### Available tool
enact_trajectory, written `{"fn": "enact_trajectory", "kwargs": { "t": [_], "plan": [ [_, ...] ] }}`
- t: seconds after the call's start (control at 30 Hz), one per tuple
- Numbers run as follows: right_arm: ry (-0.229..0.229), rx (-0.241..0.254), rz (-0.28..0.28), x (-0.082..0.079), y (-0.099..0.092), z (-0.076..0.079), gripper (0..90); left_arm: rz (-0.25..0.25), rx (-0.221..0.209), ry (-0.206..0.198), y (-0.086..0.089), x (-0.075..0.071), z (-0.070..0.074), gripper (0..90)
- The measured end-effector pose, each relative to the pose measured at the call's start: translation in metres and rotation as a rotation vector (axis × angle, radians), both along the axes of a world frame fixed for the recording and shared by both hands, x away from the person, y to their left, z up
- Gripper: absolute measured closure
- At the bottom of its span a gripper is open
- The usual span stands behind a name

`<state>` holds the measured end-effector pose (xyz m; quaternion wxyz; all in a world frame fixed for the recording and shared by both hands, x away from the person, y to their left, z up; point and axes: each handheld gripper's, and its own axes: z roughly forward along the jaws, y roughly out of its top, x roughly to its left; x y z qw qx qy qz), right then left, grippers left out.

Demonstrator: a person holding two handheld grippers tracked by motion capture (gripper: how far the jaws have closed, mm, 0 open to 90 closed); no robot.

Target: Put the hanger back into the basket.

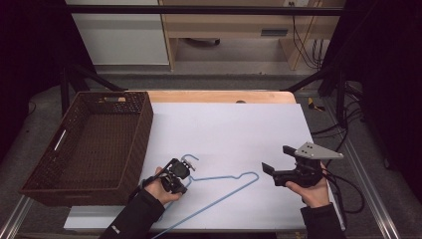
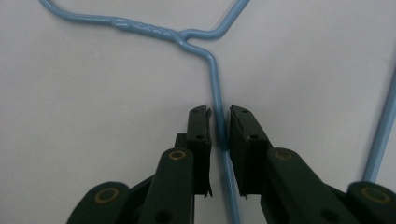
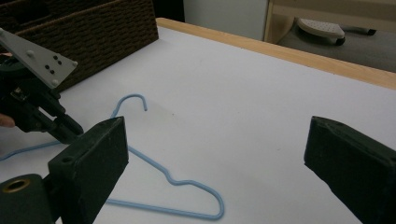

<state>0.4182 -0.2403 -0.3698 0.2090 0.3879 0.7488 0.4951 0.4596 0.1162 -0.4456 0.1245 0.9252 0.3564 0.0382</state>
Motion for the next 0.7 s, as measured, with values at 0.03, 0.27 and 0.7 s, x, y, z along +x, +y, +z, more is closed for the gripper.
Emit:
{"fn": "enact_trajectory", "kwargs": {
  "t": [0.03,0.27,0.7],
  "plan": [
    [0.001,-0.002,0.002,0.0000,0.0003,-0.0001,6.6,0.000,-0.001,0.001,0.0001,0.0000,0.0000,79.1],
    [0.015,0.000,0.009,0.0011,0.0034,-0.0017,6.5,-0.008,-0.014,0.009,0.0009,-0.0002,-0.0004,82.6],
    [0.031,-0.019,0.023,0.0028,0.0087,-0.0051,7.0,0.015,-0.004,0.005,-0.0004,-0.0001,0.0002,86.5]
  ]
}}
